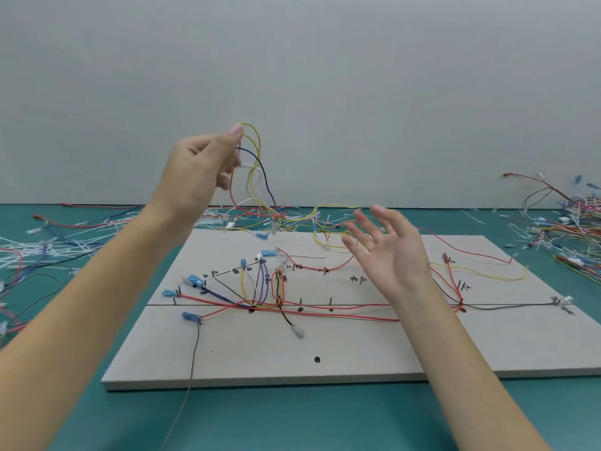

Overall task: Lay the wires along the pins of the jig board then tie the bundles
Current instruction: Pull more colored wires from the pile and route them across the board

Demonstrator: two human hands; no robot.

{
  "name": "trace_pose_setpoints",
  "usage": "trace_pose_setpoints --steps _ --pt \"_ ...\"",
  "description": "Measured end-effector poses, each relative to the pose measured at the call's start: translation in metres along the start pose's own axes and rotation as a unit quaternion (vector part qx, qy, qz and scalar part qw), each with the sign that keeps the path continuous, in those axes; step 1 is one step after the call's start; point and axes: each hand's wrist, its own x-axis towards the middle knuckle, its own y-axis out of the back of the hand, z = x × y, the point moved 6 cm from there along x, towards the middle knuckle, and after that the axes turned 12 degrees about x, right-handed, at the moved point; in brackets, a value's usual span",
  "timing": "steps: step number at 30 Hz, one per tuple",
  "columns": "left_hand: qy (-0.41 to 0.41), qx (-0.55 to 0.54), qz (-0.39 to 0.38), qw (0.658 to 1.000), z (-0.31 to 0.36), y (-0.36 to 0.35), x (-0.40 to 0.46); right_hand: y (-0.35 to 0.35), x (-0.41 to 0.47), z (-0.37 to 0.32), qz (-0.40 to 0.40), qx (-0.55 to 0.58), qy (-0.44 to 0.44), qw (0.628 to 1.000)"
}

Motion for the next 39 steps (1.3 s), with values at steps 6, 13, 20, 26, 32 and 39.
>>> trace_pose_setpoints --steps 6,13,20,26,32,39 --pt "-0.022 -0.074 0.002 0.997 0.005 -0.002 -0.006 -0.023 -0.015 -0.001 -0.045 -0.437 0.230 0.868" --pt "0.247 -0.487 -0.163 0.822 -0.019 -0.042 -0.028 -0.031 -0.016 0.040 -0.146 -0.617 0.253 0.731" --pt "0.331 -0.267 -0.201 0.882 -0.049 -0.051 -0.042 -0.030 -0.009 0.032 -0.151 -0.251 0.059 0.954" --pt "0.372 0.016 -0.329 0.868 -0.068 -0.075 -0.071 -0.051 -0.038 0.048 -0.280 -0.188 -0.056 0.940" --pt "0.372 0.018 -0.343 0.862 -0.066 -0.079 -0.074 -0.062 -0.056 0.051 -0.346 -0.140 -0.193 0.907" --pt "0.307 -0.065 -0.456 0.833 -0.045 -0.104 -0.084 -0.066 -0.088 0.082 -0.457 -0.239 -0.347 0.784"
